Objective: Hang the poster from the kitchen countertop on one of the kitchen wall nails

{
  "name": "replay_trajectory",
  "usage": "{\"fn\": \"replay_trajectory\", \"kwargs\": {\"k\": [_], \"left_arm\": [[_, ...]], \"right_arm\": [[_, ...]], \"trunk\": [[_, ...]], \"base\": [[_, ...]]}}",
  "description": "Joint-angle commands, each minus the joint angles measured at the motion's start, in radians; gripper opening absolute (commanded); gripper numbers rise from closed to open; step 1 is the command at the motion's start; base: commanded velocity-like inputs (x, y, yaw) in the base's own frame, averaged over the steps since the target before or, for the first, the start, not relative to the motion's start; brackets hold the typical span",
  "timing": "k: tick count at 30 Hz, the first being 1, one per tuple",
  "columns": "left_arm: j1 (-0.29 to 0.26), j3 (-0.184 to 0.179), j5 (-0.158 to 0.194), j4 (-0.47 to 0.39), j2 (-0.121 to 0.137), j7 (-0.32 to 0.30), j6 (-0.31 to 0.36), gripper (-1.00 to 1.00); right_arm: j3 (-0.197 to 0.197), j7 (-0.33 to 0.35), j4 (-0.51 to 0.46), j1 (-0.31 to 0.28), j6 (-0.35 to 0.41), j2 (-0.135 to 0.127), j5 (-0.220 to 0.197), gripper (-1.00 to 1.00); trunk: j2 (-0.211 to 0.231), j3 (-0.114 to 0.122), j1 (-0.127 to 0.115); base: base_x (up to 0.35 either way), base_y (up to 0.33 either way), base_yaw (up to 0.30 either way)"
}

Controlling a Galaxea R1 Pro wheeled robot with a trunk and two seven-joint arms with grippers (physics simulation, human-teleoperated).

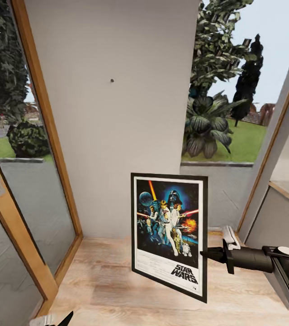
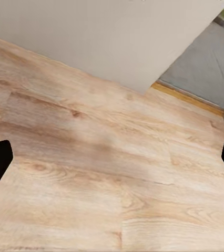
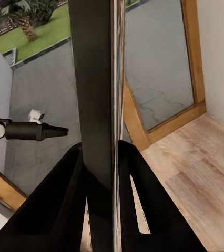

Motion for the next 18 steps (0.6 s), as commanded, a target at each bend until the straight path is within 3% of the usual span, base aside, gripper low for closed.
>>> {"fn": "replay_trajectory", "kwargs": {"k": [1,18], "left_arm": [[-0.001,-0.005,0.005,0.001,0.000,-0.002,-0.005,1.00],[-0.001,-0.005,0.005,0.001,0.000,-0.002,-0.005,1.00]], "right_arm": [[0.000,0.005,0.000,-0.001,0.013,0.000,-0.003,-1.00],[-0.001,0.006,0.000,-0.001,0.013,0.000,-0.003,-1.00]], "trunk": [[-0.002,-0.002,0.001],[-0.002,-0.002,0.001]], "base": [[0.279,0.000,-0.043],[0.331,0.084,-0.005]]}}
